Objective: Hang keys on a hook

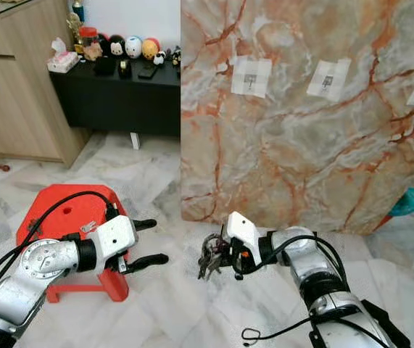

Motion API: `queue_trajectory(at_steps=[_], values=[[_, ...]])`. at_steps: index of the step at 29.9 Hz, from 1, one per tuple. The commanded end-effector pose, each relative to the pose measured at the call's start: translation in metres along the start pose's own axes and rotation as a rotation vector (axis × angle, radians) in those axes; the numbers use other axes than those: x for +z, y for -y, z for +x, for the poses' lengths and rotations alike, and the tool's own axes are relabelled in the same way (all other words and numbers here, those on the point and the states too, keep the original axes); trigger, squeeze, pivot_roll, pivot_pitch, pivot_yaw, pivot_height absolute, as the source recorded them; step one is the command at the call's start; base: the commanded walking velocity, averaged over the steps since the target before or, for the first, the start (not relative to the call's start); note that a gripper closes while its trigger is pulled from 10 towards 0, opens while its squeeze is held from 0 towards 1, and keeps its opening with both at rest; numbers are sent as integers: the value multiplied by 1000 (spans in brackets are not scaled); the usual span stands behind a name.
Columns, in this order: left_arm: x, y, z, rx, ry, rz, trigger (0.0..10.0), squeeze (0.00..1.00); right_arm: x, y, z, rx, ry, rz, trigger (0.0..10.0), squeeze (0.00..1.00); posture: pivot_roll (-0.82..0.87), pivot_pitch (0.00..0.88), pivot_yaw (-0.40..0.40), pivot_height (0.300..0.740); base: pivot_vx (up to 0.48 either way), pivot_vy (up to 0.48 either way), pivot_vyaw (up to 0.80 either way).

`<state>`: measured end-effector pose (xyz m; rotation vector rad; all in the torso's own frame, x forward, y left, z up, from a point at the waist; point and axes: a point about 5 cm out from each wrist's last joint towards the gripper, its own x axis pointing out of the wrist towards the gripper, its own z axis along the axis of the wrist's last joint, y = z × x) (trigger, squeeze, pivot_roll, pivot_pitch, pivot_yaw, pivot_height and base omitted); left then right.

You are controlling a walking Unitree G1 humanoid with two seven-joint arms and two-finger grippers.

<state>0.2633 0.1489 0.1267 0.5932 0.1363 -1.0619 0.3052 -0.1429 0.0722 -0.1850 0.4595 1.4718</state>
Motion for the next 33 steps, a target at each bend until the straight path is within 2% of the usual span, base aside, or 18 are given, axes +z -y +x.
queue_trajectory(at_steps=[1, 5, 8, 10, 12, 14, 15, 16, 23, 26, 29, 33], values=[[-3, 4, 1, -23, -14, -11, 10000, 0, 6, 0, -1, 32, 6, -26, 10000, 0, 119, 0, -153, 740, 0, 0, 0], [-10, 12, 4, -60, -38, -32, 10000, 0, 9, -4, 2, 103, 16, -35, 10000, 0, 118, 0, -157, 740, 0, 0, 0], [-11, 16, 6, -86, -47, -38, 10000, 0, 9, -5, 4, 108, 2, -46, 10000, 0, 119, 0, -159, 740, 0, 0, 0], [-12, 27, 7, -163, -66, -66, 10000, 0, 11, -3, 6, 95, -15, -77, 10000, 0, 122, 0, -161, 740, 0, 0, 0], [-12, 27, 7, -163, -66, -66, 10000, 0, 11, -3, 6, 95, -15, -77, 10000, 0, 122, 0, -161, 740, 0, 0, 0], [-12, 31, 9, -187, -66, -89, 10000, 0, 14, 1, 7, 48, -17, -103, 10000, 0, 120, 0, -161, 740, 0, 0, 0], [-12, 38, 13, -213, -59, -138, 10000, 0, 25, 9, 9, -35, 7, -131, 10000, 0, 117, 0, -162, 740, 0, 0, 0], [-11, 40, 15, -223, -57, -163, 10000, 0, 30, 12, 10, -51, 22, -137, 10000, 0, 118, 0, -163, 740, 0, 0, 0], [-14, 43, 27, -202, -43, -238, 10000, 0, 54, 19, 15, -120, 75, -220, 10000, 0, 116, 0, -167, 740, 0, 0, 0], [-14, 43, 30, -189, -33, -253, 10000, 0, 60, 19, 16, -111, 90, -236, 10000, 0, 114, 0, -167, 740, 0, 0, 0], [-17, 40, 36, -146, -34, -269, 10000, 0, 65, 17, 18, -91, 31, -347, 10000, 0, 105, 0, -170, 740, 0, 0, 0], [-18, 38, 36, -133, -48, -281, 10000, 0, 69, 21, 18, -153, -64, -471, 10000, 0, 101, 0, -171, 740, 0, 0, 0]])
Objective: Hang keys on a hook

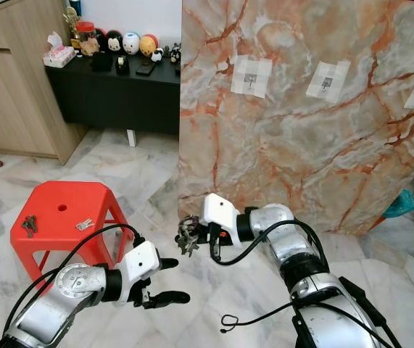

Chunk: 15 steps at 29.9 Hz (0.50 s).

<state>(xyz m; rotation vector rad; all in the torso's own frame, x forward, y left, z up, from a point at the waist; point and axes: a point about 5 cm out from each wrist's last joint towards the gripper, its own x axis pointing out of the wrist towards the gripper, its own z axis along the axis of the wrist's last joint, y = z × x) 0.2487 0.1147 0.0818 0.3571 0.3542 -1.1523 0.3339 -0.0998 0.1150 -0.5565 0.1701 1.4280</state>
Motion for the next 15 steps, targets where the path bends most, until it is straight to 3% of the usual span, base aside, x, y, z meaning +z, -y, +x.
queue_trajectory(at_steps=[1, 6, 15], values=[[0, -5, -1, 22, -14, -10, 10000, 0, 6, 9, -5, -35, -46, -93, 10000, 0, 99, 0, -173, 740, 0, 0, 0], [2, -9, 0, 56, 25, -40, 10000, 0, 2, 8, -7, -6, -198, -269, 10000, 0, 96, 0, -177, 740, 0, 0, 0], [5, -16, 0, 112, 78, -65, 10000, 0, 4, 7, -3, -9, -170, -278, 10000, 0, 97, 0, -182, 740, 0, 0, 0]])
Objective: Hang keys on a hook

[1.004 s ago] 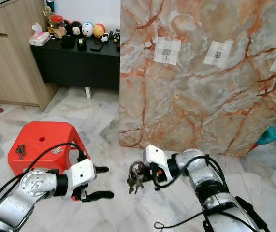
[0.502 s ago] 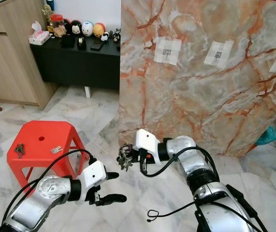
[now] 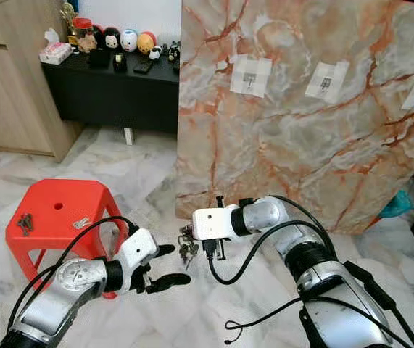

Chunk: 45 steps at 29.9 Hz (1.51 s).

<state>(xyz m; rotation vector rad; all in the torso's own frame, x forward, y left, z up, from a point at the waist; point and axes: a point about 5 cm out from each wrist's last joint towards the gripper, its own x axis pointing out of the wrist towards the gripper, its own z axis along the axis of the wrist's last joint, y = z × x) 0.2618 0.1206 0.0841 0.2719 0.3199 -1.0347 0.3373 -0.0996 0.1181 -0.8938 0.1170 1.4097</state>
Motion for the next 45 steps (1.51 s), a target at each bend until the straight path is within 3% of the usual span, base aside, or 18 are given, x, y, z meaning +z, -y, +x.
queue_trajectory(at_steps=[1, 9, 10, 11, 12, 13, 14, 15, 16, 20, 21, 22, 23, 24, 25, 26, 34, 45], values=[[5, -1, 2, -2, 21, 6, 10000, 0, 1, 3, -2, -10, -3, -21, 10000, 0, 97, 0, -182, 740, 0, 0, 0], [8, -1, 4, -7, 49, 0, 10000, 0, 0, 3, -1, -18, -14, -37, 10000, 0, 97, 0, -184, 740, 0, 0, 0], [9, -1, 5, -7, 53, -1, 7843, 0, 0, 2, -1, -17, -15, -37, 10000, 0, 97, 0, -185, 740, 0, 0, 0], [9, -1, 5, -7, 53, -1, 7843, 0, 0, 2, -1, -17, -15, -37, 10000, 0, 97, 0, -185, 740, 0, 0, 0], [10, -1, 5, -7, 55, -1, 4392, 0, -1, 2, -1, -17, -17, -37, 10000, 0, 97, 0, -184, 740, 0, 0, 0], [10, -1, 5, -7, 56, -1, 2941, 0, -1, 2, 0, -17, -19, -37, 10000, 0, 97, 0, -184, 740, 0, 0, 0], [10, -1, 5, -8, 57, -2, 2314, 0, -1, 2, 0, -18, -19, -37, 10000, 0, 97, 0, -184, 740, 0, 0, 0], [10, -1, 5, -8, 58, -3, 2314, 0, -1, 2, 0, -18, -19, -36, 10000, 0, 97, 0, -184, 740, 0, 0, 0], [10, -1, 5, -9, 59, -3, 0, 0, -2, 1, 0, -18, -20, -36, 10000, 0, 97, 0, -184, 740, 0, 0, 0], [11, -1, 5, -10, 63, -4, 0, 0, -3, 0, 0, -17, -23, -34, 10000, 0, 98, 0, -184, 740, 0, 0, 0], [11, 0, 5, -12, 64, -3, 1451, 0, -3, 0, 1, -16, -24, -33, 10000, 0, 98, 0, -184, 740, 0, 0, 0], [11, 0, 4, -16, 62, -1, 2275, 0, -3, 0, 1, -17, -24, -33, 10000, 0, 98, 0, -184, 740, 0, 0, 0], [10, 0, 4, -21, 59, 1, 4549, 0, -3, 0, 1, -18, -24, -33, 10000, 0, 98, 0, -184, 740, 0, 0, 0], [10, 1, 3, -28, 52, 5, 5725, 0, -3, 0, 1, -19, -24, -34, 10000, 0, 98, 0, -184, 740, 0, 0, 0], [10, 1, 3, -30, 49, 6, 5725, 0, -3, 0, 0, -20, -24, -34, 10000, 0, 98, 0, -184, 740, 0, 0, 0], [7, 2, 2, -36, 33, 11, 10000, 0, -3, 1, 0, -24, -26, -36, 10000, 0, 98, 0, -184, 740, 0, 0, 0], [-1, 2, -5, -20, 5, 0, 10000, 0, -2, 3, 0, -34, -19, -34, 10000, 0, 99, 0, -184, 740, 0, 0, 0], [6, 1, 3, -1, 44, 4, 10000, 0, -1, 2, 1, -28, -13, -32, 10000, 0, 96, 0, -186, 740, 0, 0, 0]])
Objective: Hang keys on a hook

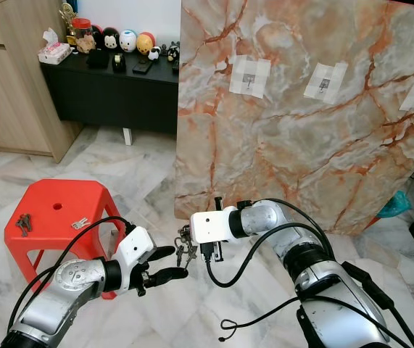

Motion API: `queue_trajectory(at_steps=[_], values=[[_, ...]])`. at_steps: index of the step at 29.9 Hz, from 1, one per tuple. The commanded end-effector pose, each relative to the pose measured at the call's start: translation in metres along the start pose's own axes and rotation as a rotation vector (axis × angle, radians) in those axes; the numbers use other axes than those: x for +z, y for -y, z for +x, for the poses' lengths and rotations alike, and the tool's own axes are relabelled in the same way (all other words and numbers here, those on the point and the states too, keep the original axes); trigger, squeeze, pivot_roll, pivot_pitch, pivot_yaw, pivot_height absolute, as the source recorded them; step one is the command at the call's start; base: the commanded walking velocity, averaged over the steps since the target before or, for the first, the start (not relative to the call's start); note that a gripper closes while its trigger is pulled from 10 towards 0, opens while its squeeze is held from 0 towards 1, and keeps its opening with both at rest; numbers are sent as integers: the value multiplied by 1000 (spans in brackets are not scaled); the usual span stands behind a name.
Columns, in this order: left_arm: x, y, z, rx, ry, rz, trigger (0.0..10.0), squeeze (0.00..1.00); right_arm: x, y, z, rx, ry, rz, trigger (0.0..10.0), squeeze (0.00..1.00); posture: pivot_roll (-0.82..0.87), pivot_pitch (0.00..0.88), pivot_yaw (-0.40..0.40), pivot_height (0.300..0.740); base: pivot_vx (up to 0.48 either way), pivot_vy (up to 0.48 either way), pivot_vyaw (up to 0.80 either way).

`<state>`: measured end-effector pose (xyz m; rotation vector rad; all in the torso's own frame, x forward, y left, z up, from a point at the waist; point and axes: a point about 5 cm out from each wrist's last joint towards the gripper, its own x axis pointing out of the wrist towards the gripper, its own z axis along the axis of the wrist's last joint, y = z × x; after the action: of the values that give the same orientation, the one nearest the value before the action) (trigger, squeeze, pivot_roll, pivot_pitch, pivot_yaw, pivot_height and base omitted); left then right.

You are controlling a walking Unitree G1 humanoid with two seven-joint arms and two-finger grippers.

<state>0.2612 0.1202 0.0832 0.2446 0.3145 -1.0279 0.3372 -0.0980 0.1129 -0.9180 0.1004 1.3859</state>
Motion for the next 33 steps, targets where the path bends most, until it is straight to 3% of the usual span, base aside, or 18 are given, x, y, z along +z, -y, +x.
queue_trajectory(at_steps=[1, 5, 6, 7, 8, 9, 33], values=[[8, 0, 3, -6, 33, 25, 10000, 0, 1, 4, -2, -2, -2, -10, 10000, 0, 96, 0, -186, 740, 0, 0, 0], [10, 1, 5, -14, 43, 24, 10000, 0, 1, 3, -2, 2, -4, -9, 10000, 0, 97, 0, -187, 740, 0, 0, 0], [10, 2, 6, -14, 44, 23, 9529, 0, 1, 3, -2, 2, -3, -8, 10000, 0, 95, 0, -185, 740, 0, 0, 0], [10, 2, 6, -14, 43, 23, 3216, 0, 1, 3, -2, 3, -3, -7, 10000, 0, 95, 0, -185, 740, 0, 0, 0], [10, 2, 6, -12, 42, 22, 2196, 0, 1, 3, -1, 3, -2, -6, 10000, 0, 95, 0, -185, 740, 0, 0, 0], [10, 2, 7, -12, 42, 22, 0, 0, 1, 3, -1, 4, -2, -6, 10000, 0, 95, 0, -185, 740, 0, 0, 0], [9, 1, 6, -10, 40, 23, 0, 0, -1, 0, -1, 6, -12, -3, 10000, 0, 97, 0, -184, 740, 0, 0, 0]])
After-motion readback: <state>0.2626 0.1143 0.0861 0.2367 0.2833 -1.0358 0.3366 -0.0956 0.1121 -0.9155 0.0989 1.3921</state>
